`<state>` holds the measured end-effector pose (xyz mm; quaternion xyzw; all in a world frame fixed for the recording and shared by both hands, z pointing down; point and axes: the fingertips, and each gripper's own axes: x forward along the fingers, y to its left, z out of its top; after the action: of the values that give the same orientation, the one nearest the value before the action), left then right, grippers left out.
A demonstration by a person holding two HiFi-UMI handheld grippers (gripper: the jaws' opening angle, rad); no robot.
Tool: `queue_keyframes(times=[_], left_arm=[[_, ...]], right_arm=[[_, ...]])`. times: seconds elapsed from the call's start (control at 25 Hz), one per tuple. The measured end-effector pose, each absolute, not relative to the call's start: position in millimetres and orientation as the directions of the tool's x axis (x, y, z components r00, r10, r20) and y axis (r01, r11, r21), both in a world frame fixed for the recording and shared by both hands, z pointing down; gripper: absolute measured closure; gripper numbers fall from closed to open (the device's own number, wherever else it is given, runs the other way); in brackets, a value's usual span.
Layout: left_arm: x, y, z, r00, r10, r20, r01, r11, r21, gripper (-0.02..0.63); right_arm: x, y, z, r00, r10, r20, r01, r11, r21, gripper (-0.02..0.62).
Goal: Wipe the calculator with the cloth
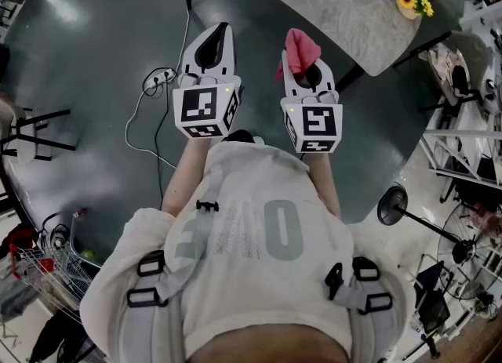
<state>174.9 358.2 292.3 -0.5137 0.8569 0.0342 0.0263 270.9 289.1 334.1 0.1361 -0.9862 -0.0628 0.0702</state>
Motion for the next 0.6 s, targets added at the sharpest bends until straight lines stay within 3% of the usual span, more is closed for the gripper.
queue_keyframes(times=[0.6], left_arm=[[158.9, 339.2, 297.4, -0.489, -0.869, -0.069, -0.872, 0.486, 0.057, 0.584]], right_arm=[[265.4, 258.3, 333.1, -0.945, -0.301, 0.131, -0.288, 0.951, 0.112, 0.541]])
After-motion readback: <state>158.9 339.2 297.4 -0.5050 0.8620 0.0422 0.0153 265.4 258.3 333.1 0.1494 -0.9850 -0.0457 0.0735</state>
